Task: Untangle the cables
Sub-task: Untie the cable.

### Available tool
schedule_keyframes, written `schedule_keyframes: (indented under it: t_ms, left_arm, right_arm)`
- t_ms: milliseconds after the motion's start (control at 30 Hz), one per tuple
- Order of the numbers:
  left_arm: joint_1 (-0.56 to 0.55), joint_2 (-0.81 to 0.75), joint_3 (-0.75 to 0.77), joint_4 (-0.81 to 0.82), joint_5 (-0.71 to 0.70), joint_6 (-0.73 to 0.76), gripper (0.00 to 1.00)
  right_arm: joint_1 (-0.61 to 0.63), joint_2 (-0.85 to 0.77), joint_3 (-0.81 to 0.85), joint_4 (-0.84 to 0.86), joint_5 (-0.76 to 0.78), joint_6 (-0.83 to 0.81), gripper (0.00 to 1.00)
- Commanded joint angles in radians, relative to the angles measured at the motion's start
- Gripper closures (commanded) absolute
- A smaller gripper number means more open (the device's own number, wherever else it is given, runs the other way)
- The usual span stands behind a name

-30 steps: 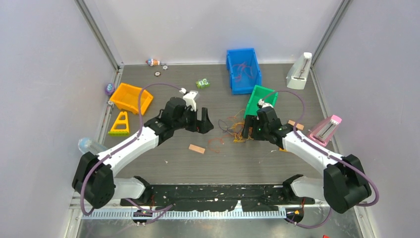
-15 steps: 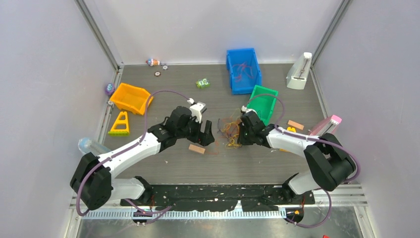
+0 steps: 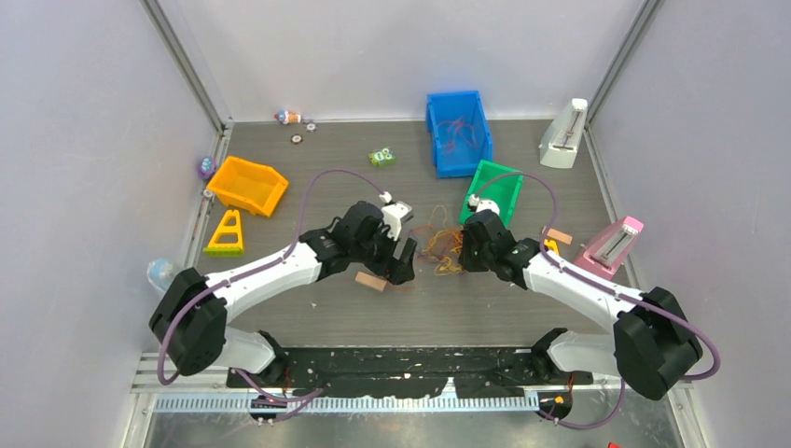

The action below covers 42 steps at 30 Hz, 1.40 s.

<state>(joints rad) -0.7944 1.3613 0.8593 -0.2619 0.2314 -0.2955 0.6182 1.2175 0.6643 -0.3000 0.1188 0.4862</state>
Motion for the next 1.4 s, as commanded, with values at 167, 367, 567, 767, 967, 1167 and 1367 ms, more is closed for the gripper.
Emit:
schedule_keyframes:
  t_ms: [167,367,567,767,967,1167,1367]
  left_arm:
    - [-0.047,0.124,0.160,-0.077,-0.013,0.061,0.17]
    - [-0.048,0.219,0.219,-0.136,-0.032,0.040,0.19]
    - [-0.048,0.332,0.306,-0.149,-0.060,0.070,0.23]
    - [-0.048,0.336,0.274,-0.026,-0.067,0.078,0.26]
    - [-0.048,0.316,0.180,0.105,-0.053,0.072,0.26]
    - [-0.048,0.249,0.100,0.202,-0.088,0.104,0.25]
    - [-0.048,0.173,-0.007,0.353,-0.087,0.134,0.24]
  right_arm:
    - [-0.045,-0.018,0.046,-0.081,0.154,0.000,0.18]
    - [-0.047,-0.017,0.044,-0.031,0.083,-0.012,0.17]
    - [-0.048,-0.001,0.053,-0.005,0.067,-0.016,0.17]
    - [-0.048,0.030,0.050,0.029,0.034,-0.016,0.18]
    - [-0.048,0.156,0.080,0.059,-0.050,-0.015,0.22]
    - [-0.048,0.194,0.081,0.063,-0.064,-0.019,0.72]
    - [-0.048,0.170,0.124,0.032,-0.102,-0.037,0.95]
